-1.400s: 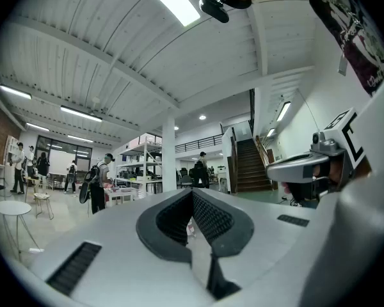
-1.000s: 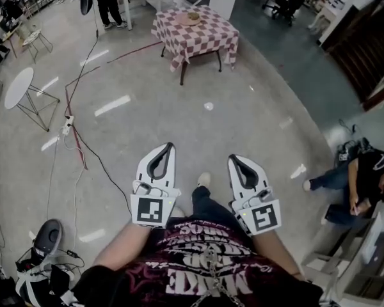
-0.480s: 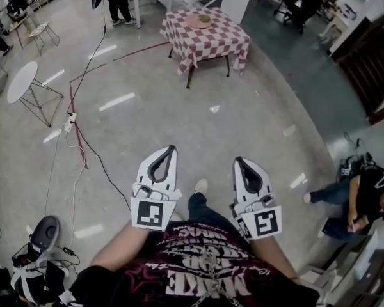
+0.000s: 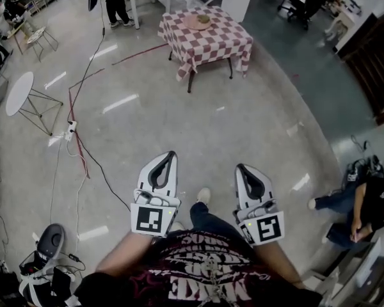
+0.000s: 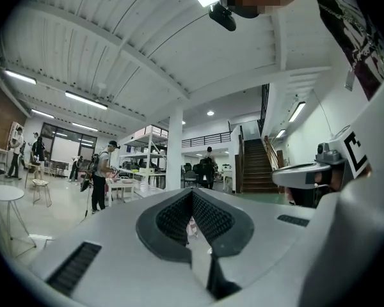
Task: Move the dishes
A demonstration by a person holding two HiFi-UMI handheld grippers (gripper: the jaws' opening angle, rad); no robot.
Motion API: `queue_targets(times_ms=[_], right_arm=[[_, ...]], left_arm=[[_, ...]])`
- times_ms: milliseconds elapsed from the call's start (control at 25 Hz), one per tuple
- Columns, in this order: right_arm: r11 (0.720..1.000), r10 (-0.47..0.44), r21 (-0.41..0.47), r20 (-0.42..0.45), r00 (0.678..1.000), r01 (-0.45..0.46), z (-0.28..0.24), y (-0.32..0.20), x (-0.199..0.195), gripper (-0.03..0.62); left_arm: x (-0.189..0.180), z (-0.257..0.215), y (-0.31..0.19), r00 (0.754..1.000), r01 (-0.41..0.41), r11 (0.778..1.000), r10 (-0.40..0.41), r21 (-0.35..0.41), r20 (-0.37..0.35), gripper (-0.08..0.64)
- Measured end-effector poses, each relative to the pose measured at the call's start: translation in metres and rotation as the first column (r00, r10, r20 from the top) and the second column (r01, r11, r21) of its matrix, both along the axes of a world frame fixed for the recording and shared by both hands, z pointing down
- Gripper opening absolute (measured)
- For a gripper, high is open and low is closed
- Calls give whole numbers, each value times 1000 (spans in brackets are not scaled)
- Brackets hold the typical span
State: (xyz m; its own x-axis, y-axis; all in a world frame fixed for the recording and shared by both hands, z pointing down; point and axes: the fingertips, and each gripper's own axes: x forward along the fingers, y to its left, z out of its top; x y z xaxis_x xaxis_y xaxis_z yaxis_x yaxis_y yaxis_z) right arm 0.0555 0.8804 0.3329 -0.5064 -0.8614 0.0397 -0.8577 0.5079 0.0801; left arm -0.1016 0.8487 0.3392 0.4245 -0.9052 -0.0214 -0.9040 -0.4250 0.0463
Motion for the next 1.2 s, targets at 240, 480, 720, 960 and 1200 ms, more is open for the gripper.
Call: queue_targets(times_ms=[240, 480, 720, 960, 1200], right_arm=[[999, 3, -50, 7, 1000, -3, 17, -51, 17, 35], [999, -33, -32, 34, 999, 34, 10, -92, 26, 35], [997, -64, -28, 47, 997, 66, 0, -135, 44, 35], [998, -59, 1, 39, 998, 59, -2, -180, 77, 35], [998, -53, -28, 32, 998, 53, 9, -209, 93, 35]], left_arm=[[17, 22, -44, 1000, 5, 998, -3, -66, 26, 25], [37, 10, -87, 999, 9, 998, -7, -57, 37, 25], [67, -7, -128, 998, 10, 1000, -9, -20, 56, 25], [86, -1, -167, 998, 40, 999, -39, -25, 45, 25], [85, 9, -185, 994, 90, 995, -88, -41, 62, 25]])
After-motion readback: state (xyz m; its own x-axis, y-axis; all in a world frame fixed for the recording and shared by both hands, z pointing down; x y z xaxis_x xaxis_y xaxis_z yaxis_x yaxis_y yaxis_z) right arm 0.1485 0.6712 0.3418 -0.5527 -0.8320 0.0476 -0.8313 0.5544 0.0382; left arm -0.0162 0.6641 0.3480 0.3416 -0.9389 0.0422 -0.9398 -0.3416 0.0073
